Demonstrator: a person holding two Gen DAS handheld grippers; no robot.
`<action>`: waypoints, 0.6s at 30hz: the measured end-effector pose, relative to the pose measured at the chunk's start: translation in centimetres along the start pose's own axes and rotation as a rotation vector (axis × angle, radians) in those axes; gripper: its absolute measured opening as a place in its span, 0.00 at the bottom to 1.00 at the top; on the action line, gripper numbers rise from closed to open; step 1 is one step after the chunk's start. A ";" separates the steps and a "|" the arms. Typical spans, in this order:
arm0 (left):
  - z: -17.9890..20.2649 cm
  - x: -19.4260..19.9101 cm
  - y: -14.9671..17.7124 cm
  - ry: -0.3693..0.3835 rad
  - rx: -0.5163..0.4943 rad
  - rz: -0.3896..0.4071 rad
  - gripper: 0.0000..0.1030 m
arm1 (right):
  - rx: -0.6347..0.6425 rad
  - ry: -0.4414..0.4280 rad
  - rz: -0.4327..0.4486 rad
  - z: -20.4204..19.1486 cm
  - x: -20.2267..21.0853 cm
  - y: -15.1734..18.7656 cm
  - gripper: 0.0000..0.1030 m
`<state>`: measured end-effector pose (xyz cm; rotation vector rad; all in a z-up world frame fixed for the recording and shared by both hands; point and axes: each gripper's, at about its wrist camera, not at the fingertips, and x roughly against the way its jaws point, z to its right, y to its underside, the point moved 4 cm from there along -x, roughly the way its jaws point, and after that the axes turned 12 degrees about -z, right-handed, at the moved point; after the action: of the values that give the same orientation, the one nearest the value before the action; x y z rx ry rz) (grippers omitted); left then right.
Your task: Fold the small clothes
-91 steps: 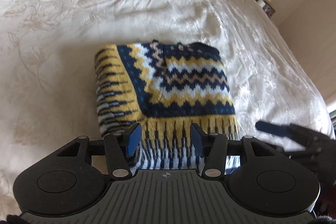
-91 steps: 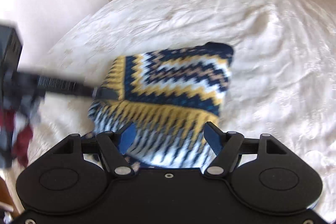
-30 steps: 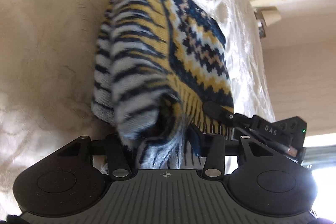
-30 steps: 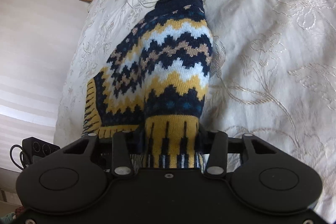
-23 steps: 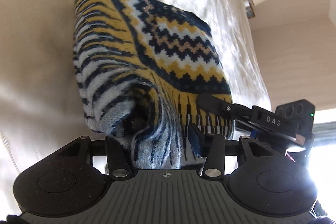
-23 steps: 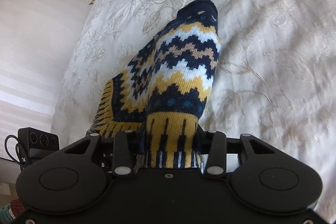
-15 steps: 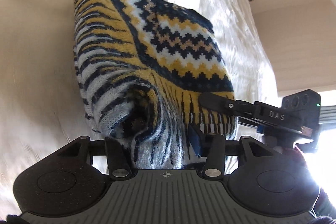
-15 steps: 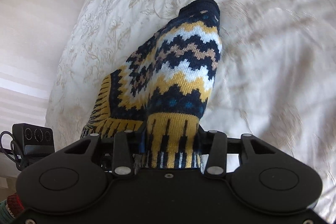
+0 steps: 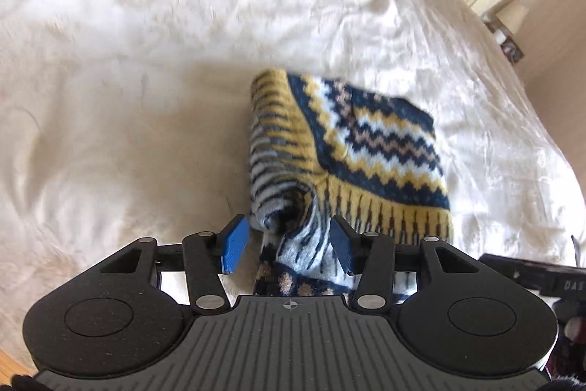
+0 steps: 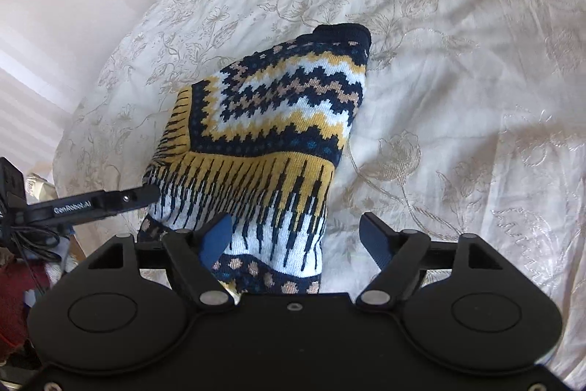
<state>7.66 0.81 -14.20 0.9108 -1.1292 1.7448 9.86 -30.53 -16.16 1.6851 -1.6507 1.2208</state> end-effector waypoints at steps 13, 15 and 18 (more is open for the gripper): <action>6.4 -0.8 -2.5 0.000 -0.261 0.048 0.66 | -0.073 0.094 0.078 -1.1 0.1 1.7 0.99; 6.0 -1.9 -3.0 -0.019 -0.278 0.042 0.66 | -0.083 0.115 0.089 -1.1 0.2 1.5 0.99; 4.9 -4.0 -3.5 -0.071 -0.294 -0.006 0.66 | -0.103 0.154 0.094 -1.2 0.2 0.9 0.99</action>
<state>13.04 -4.01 -14.96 0.7977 -1.3844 1.5006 8.66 -29.81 -15.60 1.4295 -1.6848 1.2536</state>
